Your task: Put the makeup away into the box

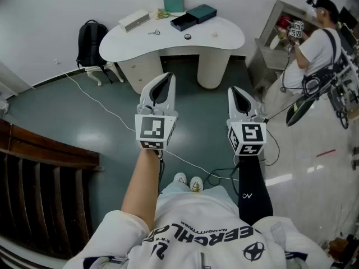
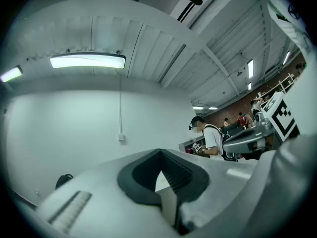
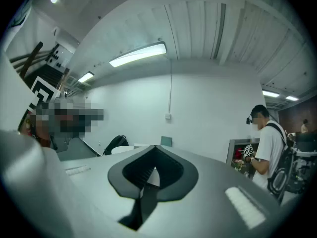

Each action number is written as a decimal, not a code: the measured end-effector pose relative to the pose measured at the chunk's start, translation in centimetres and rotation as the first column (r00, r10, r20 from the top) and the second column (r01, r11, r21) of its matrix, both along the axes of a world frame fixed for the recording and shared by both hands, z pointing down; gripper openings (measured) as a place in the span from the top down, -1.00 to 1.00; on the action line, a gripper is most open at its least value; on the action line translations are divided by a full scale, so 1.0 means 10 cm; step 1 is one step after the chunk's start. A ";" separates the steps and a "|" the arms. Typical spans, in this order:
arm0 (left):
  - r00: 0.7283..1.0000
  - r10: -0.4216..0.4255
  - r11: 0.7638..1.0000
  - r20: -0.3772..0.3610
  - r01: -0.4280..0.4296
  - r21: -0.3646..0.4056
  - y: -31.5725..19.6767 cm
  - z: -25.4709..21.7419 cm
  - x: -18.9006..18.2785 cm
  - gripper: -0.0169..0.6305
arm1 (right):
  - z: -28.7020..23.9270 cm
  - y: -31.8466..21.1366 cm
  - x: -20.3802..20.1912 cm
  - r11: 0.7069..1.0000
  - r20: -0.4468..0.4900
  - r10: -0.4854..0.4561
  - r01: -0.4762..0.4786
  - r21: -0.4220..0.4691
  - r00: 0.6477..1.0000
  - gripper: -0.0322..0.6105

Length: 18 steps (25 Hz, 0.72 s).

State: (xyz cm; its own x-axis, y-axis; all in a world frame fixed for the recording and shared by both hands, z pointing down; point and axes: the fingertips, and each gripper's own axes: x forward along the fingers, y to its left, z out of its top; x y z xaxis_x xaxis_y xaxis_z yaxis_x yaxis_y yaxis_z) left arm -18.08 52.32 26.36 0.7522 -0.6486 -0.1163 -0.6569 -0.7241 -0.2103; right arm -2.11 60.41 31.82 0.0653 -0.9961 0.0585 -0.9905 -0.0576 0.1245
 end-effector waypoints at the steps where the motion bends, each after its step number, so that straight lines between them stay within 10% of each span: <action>1: 1.000 0.004 1.000 0.008 -0.004 0.003 -0.01 0.03 -0.04 0.92 | -0.02 -0.02 -0.06 1.000 -0.008 -0.001 0.001 0.008 1.000 0.80; 18: 1.000 -0.009 1.000 0.020 0.009 -0.008 -0.45 0.13 -0.59 0.92 | -0.09 -0.35 -0.42 1.000 -0.036 0.016 -0.016 0.009 0.999 0.80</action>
